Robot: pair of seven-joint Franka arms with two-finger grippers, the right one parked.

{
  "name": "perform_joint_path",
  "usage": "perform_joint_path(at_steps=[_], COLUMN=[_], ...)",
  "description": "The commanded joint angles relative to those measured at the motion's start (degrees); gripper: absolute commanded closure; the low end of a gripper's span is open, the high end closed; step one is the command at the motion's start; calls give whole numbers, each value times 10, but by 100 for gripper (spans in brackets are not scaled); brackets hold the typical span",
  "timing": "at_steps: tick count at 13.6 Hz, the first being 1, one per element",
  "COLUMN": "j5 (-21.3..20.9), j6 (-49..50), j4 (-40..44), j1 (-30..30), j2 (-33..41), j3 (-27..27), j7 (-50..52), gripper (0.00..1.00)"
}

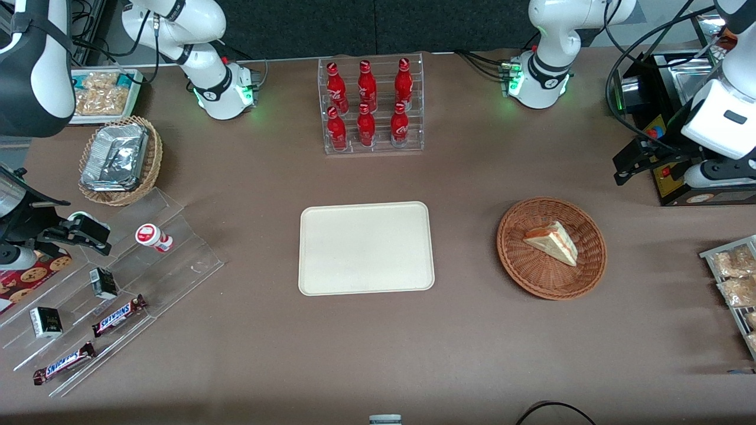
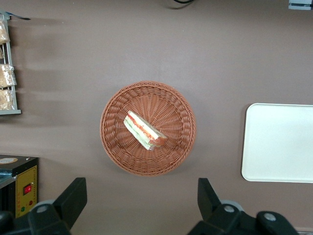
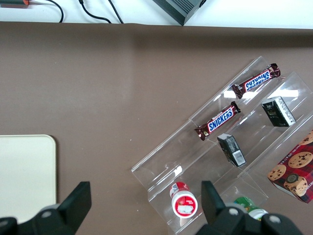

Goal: Place sandwich from basket to tray
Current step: 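Move the left gripper over the wicker basket toward the sandwich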

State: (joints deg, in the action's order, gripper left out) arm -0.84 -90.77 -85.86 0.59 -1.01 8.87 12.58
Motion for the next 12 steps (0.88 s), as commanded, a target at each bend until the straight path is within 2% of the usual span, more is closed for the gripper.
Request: perform_joint_path(at_steps=[1,4,8,10,12], j5=[-7,-7,-5,-6,-7], j6=[11,11,-30,-77,-121], j4=[3,-5,-40,-72,-107], j1=[-7,-7,-5,-3,-3], j2=[-2,-13,-68,-92,-109], j3=[-3,-3,-4,-5,-5], j7=[-6,-13,9,117,269], gripper=[0,0,0,0,0])
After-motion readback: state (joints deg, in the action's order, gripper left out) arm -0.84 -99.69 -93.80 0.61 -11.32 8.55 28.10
